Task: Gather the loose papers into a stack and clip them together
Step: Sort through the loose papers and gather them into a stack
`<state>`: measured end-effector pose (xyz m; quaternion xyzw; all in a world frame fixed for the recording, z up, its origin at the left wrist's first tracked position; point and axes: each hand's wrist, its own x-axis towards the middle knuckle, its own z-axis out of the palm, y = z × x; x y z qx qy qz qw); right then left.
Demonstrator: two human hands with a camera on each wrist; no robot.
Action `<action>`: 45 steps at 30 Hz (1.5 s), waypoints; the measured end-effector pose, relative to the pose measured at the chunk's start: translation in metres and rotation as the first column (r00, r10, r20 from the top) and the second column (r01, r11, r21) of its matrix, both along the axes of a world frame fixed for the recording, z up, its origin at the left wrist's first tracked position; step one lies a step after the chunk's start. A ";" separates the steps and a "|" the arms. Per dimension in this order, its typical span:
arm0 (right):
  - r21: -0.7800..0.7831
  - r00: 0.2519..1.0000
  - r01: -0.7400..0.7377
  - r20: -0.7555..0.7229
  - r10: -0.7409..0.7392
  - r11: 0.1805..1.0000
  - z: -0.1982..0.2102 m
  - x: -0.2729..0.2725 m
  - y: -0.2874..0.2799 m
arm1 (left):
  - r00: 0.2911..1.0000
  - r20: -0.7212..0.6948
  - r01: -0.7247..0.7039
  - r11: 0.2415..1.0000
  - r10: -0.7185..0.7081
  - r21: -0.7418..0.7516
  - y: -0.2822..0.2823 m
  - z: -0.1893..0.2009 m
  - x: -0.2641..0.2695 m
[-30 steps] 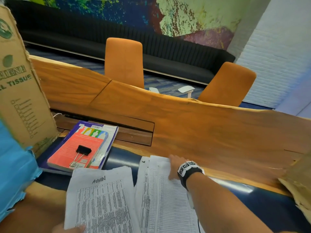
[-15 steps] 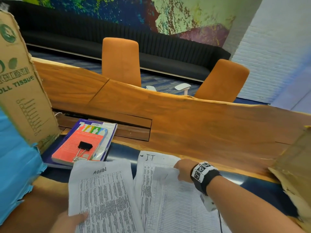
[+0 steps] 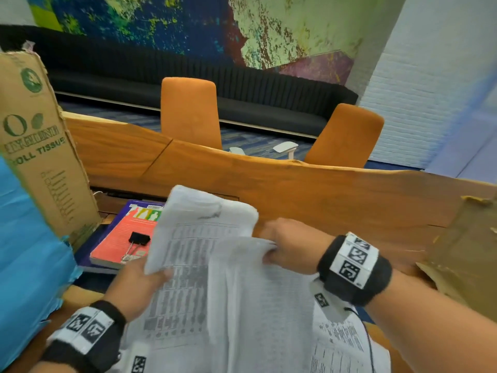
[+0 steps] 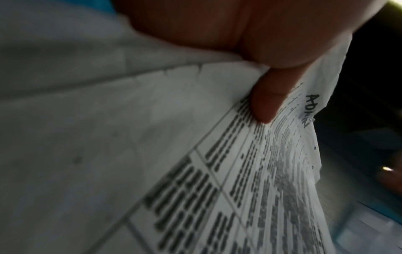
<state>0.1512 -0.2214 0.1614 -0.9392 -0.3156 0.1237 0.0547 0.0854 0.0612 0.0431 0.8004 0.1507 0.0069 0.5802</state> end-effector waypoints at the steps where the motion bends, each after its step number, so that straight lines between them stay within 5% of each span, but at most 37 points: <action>1: -0.005 0.993 -0.020 0.112 0.021 1.000 -0.005 0.003 0.005 | 0.999 0.001 0.051 0.999 -0.051 0.002 -0.008 0.003 0.000; 3: 0.029 0.975 -0.013 0.221 0.007 0.999 -0.009 0.006 0.011 | 0.987 0.014 0.158 0.987 -0.158 0.015 -0.023 0.008 -0.002; 8: 0.071 0.986 0.047 0.155 -0.058 0.996 -0.004 0.008 0.010 | 0.961 0.026 0.276 0.961 -0.275 -0.026 -0.041 0.009 -0.011; 12: 0.062 0.986 0.029 0.163 -0.039 0.998 -0.003 0.001 0.004 | 0.980 0.069 0.198 0.927 -0.186 -0.317 -0.046 0.006 -0.023; 15: 0.121 0.985 0.032 0.166 -0.052 0.992 0.000 -0.001 0.002 | 0.976 0.082 0.216 0.957 -0.204 -0.192 -0.066 0.004 -0.030; 17: 0.134 0.978 0.032 0.202 -0.059 0.990 0.001 -0.003 0.004 | 0.995 0.074 0.068 0.992 -0.060 -0.110 -0.079 -0.003 -0.028; 20: 0.249 0.933 0.108 0.308 -0.184 0.963 -0.008 -0.005 0.003 | 0.997 0.077 0.003 0.990 0.009 -0.143 -0.087 -0.006 -0.026; 22: 0.483 0.857 0.232 0.308 -0.413 0.844 -0.023 -0.003 -0.007 | 0.997 0.082 0.008 0.980 0.008 -0.198 -0.087 -0.003 -0.025; 25: 0.756 0.725 0.524 -0.154 -0.671 0.392 -0.059 -0.012 -0.029 | 0.996 0.069 -0.028 0.962 0.048 -0.271 -0.080 -0.002 -0.021; 27: 0.679 0.641 0.724 -0.601 -0.477 0.118 -0.094 -0.022 -0.034 | 0.997 0.044 -0.045 0.950 0.061 -0.310 -0.076 -0.006 -0.018; 29: 0.550 0.540 0.835 -0.822 -0.183 -0.006 -0.123 -0.032 -0.029 | 0.996 0.038 -0.064 0.932 0.083 -0.357 -0.079 -0.010 -0.017; 33: 0.659 0.610 0.751 -0.709 -0.354 -0.025 -0.132 -0.036 -0.006 | 0.987 0.016 -0.133 0.876 0.158 -0.463 -0.095 -0.011 -0.015; 38: 0.834 0.792 0.548 -0.496 -0.355 0.058 -0.106 -0.034 -0.004 | 0.995 0.056 -0.039 0.870 0.076 -0.492 -0.101 -0.011 -0.010; 45: 0.852 0.804 0.523 -0.489 -0.339 0.012 -0.110 -0.036 -0.014 | 0.985 0.157 0.020 0.859 0.071 -0.512 -0.093 0.007 -0.010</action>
